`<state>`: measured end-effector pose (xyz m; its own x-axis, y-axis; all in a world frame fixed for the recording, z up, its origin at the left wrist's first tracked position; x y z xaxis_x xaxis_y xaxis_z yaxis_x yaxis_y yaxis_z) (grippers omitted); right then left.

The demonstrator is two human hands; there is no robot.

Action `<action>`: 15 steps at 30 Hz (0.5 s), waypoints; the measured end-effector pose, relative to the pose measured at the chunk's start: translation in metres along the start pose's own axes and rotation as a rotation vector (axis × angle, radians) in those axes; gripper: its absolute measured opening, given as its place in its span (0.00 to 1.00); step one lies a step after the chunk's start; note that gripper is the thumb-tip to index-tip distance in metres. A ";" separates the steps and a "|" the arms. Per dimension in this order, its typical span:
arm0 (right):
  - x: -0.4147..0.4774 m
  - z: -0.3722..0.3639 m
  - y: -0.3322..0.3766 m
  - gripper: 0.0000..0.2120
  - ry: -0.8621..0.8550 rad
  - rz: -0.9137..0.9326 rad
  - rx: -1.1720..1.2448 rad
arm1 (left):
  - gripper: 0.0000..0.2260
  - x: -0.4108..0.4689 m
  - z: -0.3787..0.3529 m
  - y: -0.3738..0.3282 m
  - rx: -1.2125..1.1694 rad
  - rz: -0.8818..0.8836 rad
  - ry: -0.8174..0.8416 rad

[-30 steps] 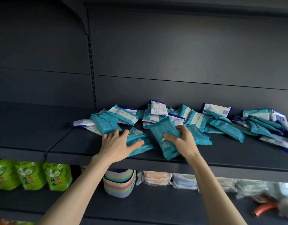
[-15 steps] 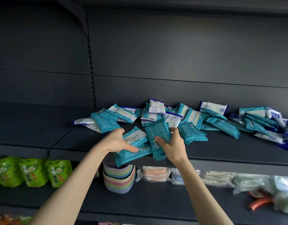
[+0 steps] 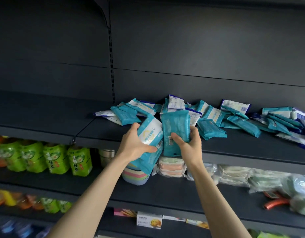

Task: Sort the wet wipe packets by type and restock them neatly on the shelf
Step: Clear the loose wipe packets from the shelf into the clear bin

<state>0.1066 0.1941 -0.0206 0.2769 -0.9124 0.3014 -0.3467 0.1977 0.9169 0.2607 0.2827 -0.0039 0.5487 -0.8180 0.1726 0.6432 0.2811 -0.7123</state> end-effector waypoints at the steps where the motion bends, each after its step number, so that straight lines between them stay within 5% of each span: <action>1: -0.013 -0.006 0.002 0.13 0.004 -0.025 0.094 | 0.31 -0.013 0.008 0.008 -0.065 0.012 -0.045; 7: -0.096 -0.069 -0.024 0.11 0.038 -0.145 0.223 | 0.25 -0.082 0.057 0.092 -0.473 0.163 -0.161; 15: -0.216 -0.196 -0.147 0.09 0.004 -0.415 0.204 | 0.09 -0.143 0.088 0.294 -0.442 0.415 -0.157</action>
<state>0.2734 0.4328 -0.1694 0.4328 -0.8980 -0.0794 -0.3745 -0.2592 0.8903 0.4183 0.5268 -0.1777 0.7991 -0.5920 -0.1047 0.0963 0.2980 -0.9497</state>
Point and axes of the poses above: each hand's wrist, its own x-axis towards the middle knuckle, its own z-axis out of the back of the hand, y = z × x, the point moved 1 cm from there along x, towards the middle knuckle, and after that the axes turned 14 degrees about x, right-handed, at the moved point
